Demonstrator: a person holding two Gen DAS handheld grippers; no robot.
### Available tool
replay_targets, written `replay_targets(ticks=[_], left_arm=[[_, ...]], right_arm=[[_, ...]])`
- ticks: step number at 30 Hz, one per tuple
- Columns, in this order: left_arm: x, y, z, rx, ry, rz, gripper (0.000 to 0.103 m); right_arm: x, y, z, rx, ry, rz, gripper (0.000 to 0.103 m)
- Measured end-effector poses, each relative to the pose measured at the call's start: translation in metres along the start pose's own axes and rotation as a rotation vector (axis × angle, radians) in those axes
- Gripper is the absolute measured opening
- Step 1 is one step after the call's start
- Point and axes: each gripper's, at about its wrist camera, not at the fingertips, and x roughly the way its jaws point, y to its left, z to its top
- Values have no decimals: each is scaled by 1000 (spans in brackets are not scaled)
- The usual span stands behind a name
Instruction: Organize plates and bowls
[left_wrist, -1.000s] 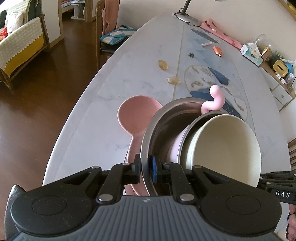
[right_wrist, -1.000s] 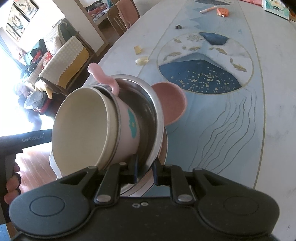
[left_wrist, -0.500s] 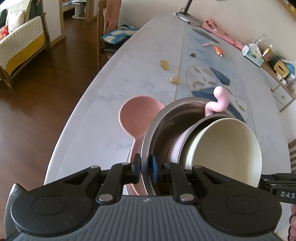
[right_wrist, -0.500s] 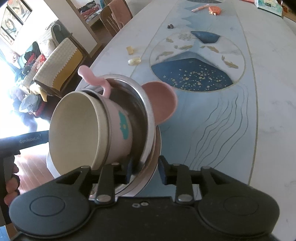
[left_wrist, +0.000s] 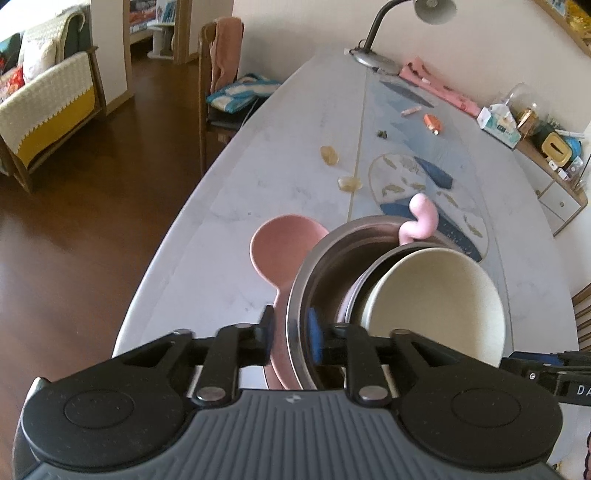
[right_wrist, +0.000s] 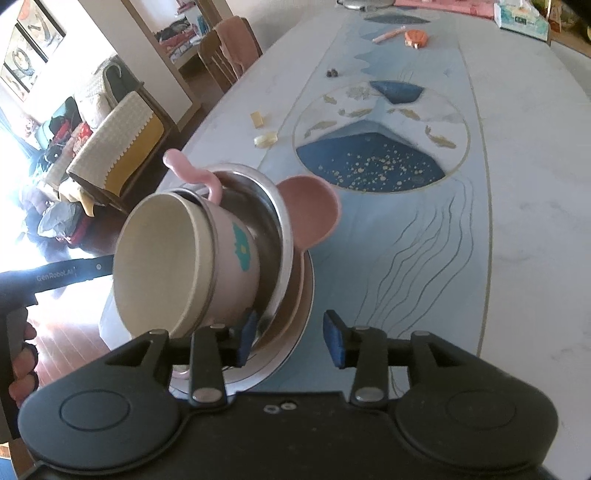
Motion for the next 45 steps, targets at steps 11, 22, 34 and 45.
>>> replay_targets(ticks=[11, 22, 34, 45], left_arm=[[-67, -27, -10, 97, -191, 9, 67], [-100, -63, -31, 103, -239, -17, 76], [-114, -95, -72, 101, -239, -22, 88], [-142, -124, -102, 105, -317, -18, 102]], right_arm=[[-55, 9, -11, -70, -162, 31, 64], [-97, 5, -29, -152, -313, 54, 90], [-123, 2, -52, -212, -408, 73, 102], [-146, -8, -73, -208, -471, 57, 103]])
